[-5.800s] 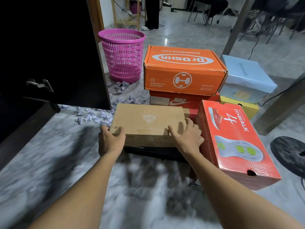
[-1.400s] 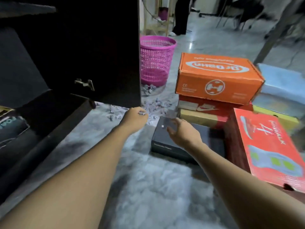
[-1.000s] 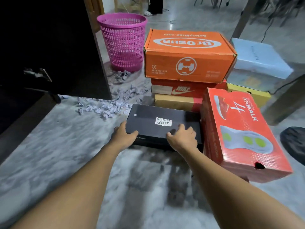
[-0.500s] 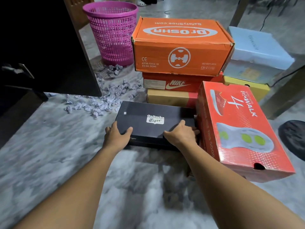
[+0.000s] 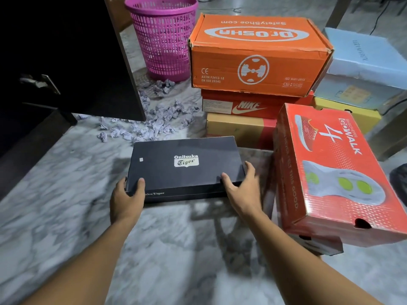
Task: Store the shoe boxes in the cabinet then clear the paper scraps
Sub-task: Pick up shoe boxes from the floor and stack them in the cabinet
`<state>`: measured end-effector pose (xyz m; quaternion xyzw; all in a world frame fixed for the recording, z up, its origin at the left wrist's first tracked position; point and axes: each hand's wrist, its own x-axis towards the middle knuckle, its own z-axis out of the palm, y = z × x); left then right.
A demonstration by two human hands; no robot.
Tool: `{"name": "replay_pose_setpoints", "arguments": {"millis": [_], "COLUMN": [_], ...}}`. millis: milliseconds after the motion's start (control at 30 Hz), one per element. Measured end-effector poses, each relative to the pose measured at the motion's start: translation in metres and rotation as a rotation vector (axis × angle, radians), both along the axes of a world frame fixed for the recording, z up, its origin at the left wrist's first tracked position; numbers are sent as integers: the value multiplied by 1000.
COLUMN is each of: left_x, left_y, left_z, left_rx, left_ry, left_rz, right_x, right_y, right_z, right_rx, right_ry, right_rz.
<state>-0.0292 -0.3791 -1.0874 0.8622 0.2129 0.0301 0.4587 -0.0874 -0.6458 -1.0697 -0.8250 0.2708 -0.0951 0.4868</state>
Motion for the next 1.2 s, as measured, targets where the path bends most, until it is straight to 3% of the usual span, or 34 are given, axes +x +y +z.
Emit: {"name": "replay_pose_setpoints", "arguments": {"millis": [67,167,467,733,1000,1200], "left_x": [-2,-3,-9,-26,-30,-22], "left_y": [1,-1,3,31,103,172], "left_z": [-1,0,4,25,112,199], "left_rx": [-33,-80,-129,-108,-58,-76], "left_ry": [5,16,-28,-180,-387,-645], "left_rz": [-23,-41,51,177,367,651], "right_x": [0,0,-4,10,55,100], "right_y": [-1,-1,13,43,116,197], "right_z": [-6,-9,-12,12,84,169], "right_rx": [134,181,100,66,130,179], "right_ry": [10,20,-30,-165,-319,-430], "right_rz": [30,71,59,126,330,515]}}
